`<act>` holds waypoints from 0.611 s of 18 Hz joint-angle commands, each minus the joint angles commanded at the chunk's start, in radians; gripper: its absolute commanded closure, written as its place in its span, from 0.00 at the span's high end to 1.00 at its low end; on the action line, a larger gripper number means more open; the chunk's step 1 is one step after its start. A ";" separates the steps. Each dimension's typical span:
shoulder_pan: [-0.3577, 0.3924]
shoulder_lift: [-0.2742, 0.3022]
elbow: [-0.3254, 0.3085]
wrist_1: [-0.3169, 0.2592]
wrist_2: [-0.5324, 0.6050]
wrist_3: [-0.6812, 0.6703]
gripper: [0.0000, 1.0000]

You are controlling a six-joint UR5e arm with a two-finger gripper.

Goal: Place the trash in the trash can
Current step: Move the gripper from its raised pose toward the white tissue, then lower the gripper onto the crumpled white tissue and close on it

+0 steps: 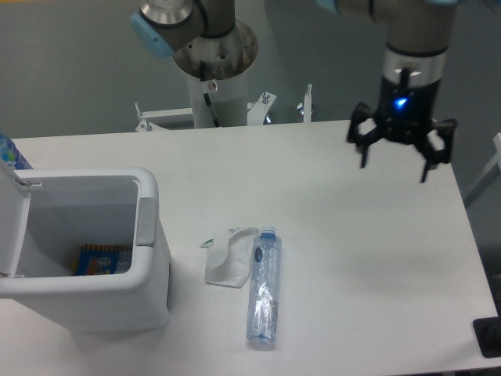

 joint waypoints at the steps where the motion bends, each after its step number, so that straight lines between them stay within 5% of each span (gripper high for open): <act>1: -0.011 0.002 -0.028 0.000 -0.006 -0.002 1.00; 11: -0.149 -0.066 -0.102 0.005 -0.003 -0.037 1.00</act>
